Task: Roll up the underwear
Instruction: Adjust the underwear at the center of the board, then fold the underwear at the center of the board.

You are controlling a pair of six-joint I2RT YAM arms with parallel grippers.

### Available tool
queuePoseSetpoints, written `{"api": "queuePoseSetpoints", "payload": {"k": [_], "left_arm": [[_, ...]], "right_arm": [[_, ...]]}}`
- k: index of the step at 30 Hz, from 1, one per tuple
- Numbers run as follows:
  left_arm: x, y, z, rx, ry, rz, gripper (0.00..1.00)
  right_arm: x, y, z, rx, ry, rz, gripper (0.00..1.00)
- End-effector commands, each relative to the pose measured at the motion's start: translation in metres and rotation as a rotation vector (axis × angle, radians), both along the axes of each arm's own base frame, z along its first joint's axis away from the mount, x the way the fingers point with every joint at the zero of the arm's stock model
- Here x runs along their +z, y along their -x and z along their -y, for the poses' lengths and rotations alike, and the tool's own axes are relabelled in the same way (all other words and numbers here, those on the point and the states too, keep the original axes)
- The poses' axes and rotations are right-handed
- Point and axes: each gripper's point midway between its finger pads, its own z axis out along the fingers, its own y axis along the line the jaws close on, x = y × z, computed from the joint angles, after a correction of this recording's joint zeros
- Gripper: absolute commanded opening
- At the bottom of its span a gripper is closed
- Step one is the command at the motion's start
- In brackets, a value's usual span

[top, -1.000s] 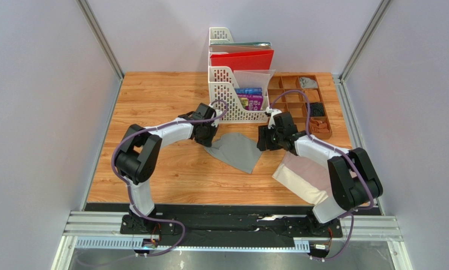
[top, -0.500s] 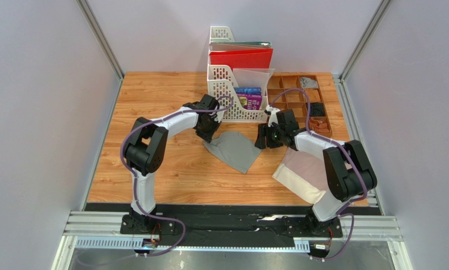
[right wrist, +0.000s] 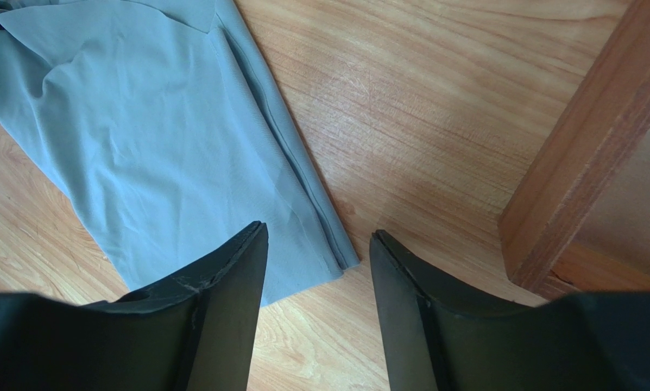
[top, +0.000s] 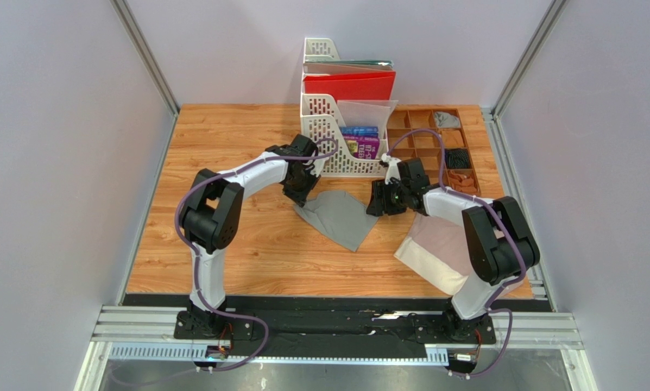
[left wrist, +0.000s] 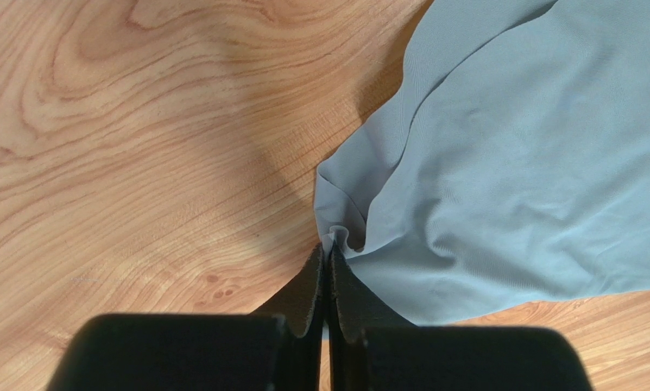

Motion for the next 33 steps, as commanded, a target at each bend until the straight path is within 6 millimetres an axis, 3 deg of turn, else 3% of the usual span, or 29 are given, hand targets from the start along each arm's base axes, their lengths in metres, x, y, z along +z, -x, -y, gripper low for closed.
{"api": "queuePoseSetpoints", "payload": {"k": [1,13,23,30,33], "left_arm": [[0.002,-0.039,0.001,0.054,0.038,0.095,0.00],[0.007,-0.040,0.000,0.060,0.041,0.104,0.00],[0.010,-0.038,0.001,0.070,0.051,0.106,0.00],[0.020,-0.034,0.009,0.087,0.120,0.121,0.00],[0.033,-0.032,0.017,0.094,0.176,0.145,0.18]], "right_arm": [[0.001,0.003,-0.001,0.009,-0.004,-0.008,0.52],[-0.004,0.015,0.001,-0.010,0.022,-0.057,0.40],[-0.004,0.014,0.005,-0.041,0.070,-0.064,0.11],[0.002,0.020,0.012,-0.048,0.118,-0.062,0.00],[0.001,0.026,0.013,-0.063,0.121,-0.071,0.00]]}}
